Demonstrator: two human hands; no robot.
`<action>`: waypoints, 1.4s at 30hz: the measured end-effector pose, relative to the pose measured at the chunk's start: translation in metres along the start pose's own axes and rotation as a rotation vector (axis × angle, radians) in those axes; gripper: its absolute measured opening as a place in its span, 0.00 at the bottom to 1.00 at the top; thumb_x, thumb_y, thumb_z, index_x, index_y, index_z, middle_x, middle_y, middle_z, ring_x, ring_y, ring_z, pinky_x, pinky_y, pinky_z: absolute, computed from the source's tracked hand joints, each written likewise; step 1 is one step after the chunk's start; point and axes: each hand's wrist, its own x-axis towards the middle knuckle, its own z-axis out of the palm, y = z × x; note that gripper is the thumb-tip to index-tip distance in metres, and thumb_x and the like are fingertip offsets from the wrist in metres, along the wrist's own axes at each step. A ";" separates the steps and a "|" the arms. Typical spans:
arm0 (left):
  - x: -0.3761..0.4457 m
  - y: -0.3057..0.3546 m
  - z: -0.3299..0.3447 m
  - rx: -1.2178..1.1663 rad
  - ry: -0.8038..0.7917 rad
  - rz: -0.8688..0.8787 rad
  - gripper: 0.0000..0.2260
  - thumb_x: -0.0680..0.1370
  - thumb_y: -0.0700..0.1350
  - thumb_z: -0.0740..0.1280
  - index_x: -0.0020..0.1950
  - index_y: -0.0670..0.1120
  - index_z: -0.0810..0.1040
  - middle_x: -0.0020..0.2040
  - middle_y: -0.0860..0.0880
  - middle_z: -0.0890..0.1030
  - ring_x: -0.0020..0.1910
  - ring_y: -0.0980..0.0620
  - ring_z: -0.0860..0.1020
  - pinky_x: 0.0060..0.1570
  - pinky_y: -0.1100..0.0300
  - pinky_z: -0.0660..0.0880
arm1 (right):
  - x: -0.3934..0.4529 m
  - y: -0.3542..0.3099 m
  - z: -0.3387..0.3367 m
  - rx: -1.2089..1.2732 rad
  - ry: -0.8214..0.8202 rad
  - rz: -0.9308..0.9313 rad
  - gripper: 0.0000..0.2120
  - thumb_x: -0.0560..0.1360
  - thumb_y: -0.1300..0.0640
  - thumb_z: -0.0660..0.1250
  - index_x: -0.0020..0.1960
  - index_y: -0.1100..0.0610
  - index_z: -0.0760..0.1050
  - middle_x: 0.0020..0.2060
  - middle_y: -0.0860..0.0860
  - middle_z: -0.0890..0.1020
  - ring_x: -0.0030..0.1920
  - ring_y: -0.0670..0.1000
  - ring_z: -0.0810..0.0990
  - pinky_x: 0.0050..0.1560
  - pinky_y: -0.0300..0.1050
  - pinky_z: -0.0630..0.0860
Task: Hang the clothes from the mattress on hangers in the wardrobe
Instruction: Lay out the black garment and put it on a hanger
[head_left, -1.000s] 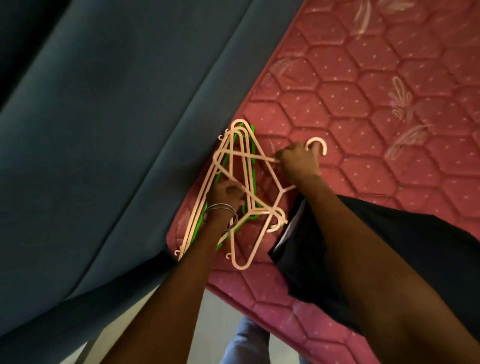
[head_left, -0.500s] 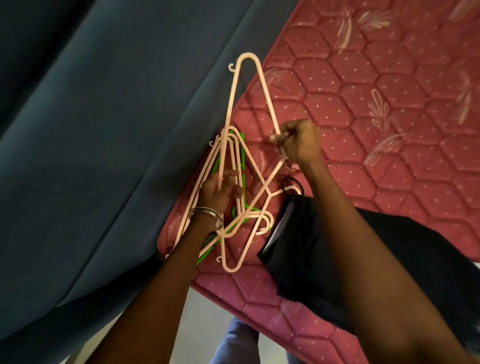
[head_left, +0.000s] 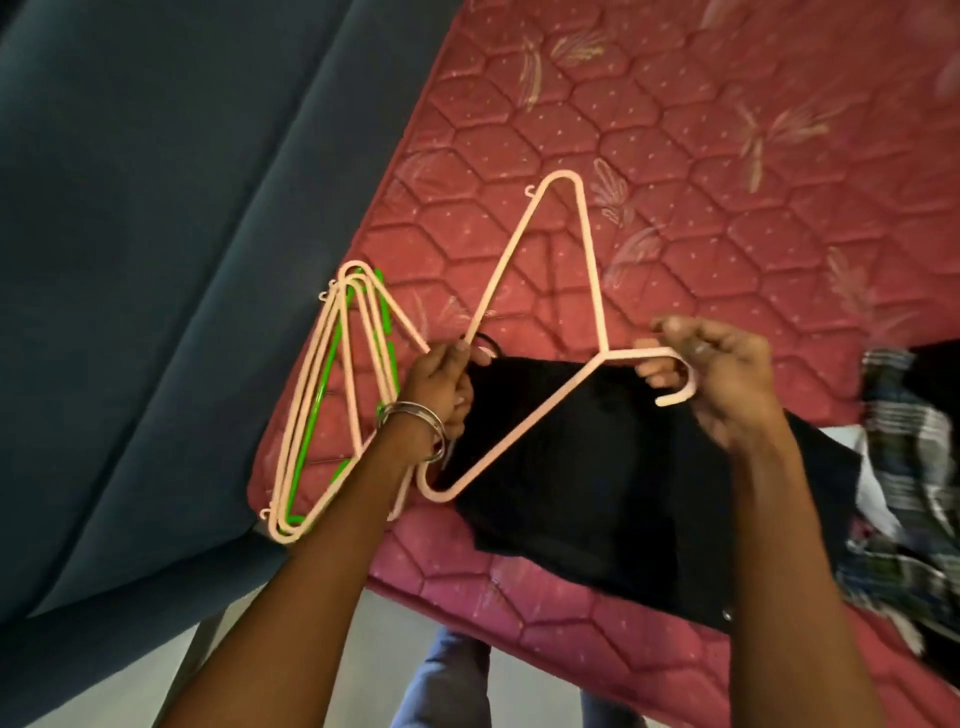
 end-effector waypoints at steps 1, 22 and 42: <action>-0.006 -0.003 0.020 -0.008 -0.024 -0.014 0.15 0.82 0.54 0.55 0.45 0.47 0.75 0.23 0.52 0.61 0.18 0.57 0.56 0.24 0.70 0.57 | -0.010 0.000 -0.021 0.083 0.047 -0.015 0.11 0.72 0.56 0.66 0.49 0.63 0.77 0.35 0.56 0.85 0.29 0.50 0.82 0.30 0.37 0.78; -0.116 -0.127 0.384 0.558 -0.406 0.213 0.10 0.76 0.43 0.69 0.58 0.48 0.80 0.45 0.51 0.82 0.44 0.58 0.80 0.52 0.57 0.77 | -0.144 0.031 -0.340 -0.610 0.326 -0.079 0.02 0.75 0.62 0.69 0.48 0.58 0.79 0.30 0.50 0.83 0.23 0.49 0.80 0.29 0.43 0.78; -0.084 -0.019 0.277 0.230 -0.496 -0.481 0.32 0.77 0.66 0.50 0.59 0.42 0.79 0.57 0.40 0.81 0.52 0.40 0.82 0.40 0.49 0.80 | -0.121 -0.089 -0.310 -1.042 -0.138 -0.632 0.09 0.64 0.51 0.77 0.43 0.52 0.84 0.37 0.52 0.77 0.37 0.48 0.74 0.39 0.40 0.70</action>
